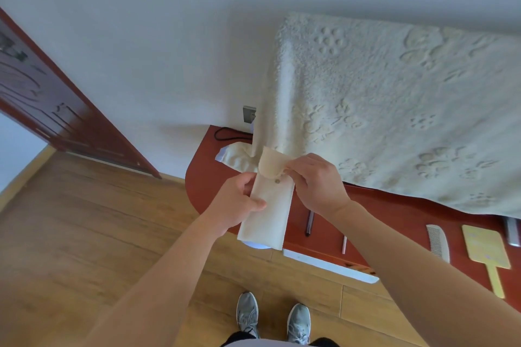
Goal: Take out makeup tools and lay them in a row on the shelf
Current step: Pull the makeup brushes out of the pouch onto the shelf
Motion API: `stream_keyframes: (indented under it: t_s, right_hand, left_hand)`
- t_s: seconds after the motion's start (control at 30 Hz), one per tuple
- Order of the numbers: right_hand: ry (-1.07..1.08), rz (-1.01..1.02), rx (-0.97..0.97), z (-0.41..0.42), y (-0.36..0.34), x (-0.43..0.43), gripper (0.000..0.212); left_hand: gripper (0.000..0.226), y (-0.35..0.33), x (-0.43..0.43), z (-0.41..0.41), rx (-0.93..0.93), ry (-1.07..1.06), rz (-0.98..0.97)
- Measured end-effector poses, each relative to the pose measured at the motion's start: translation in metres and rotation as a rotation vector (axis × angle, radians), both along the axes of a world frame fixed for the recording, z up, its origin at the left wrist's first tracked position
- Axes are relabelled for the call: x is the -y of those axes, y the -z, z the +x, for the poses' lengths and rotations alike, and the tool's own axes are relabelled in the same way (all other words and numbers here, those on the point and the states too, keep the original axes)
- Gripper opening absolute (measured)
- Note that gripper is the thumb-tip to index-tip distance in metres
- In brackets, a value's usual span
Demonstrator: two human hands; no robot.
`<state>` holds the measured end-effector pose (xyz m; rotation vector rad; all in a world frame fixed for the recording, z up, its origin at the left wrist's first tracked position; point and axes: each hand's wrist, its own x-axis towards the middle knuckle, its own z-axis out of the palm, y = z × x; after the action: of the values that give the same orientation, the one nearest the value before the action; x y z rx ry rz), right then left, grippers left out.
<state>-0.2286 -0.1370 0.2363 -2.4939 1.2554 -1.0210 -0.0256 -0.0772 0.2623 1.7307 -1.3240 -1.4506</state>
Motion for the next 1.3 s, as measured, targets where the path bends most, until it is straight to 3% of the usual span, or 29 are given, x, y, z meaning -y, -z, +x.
stream_keyframes:
  t_s: [0.5,0.77,1.07,1.3]
  right_hand:
    - [0.247,-0.005,0.09,-0.006,-0.045,0.028,0.017]
    - [0.275,0.037,0.043,-0.005,-0.049,0.04,0.031]
    - [0.286,0.149,0.023,0.003,-0.043,0.051,0.011]
    - [0.284,0.109,0.049,0.002,-0.049,0.048,0.021]
  left_hand:
    - [0.049,-0.008,-0.02,0.0,-0.086,0.029,0.0]
    - [0.051,-0.014,-0.019,-0.001,-0.11,0.047,-0.011]
    - [0.051,-0.012,-0.016,0.002,-0.111,0.038,0.008]
    - [0.051,-0.013,-0.014,0.005,-0.112,0.039,0.01]
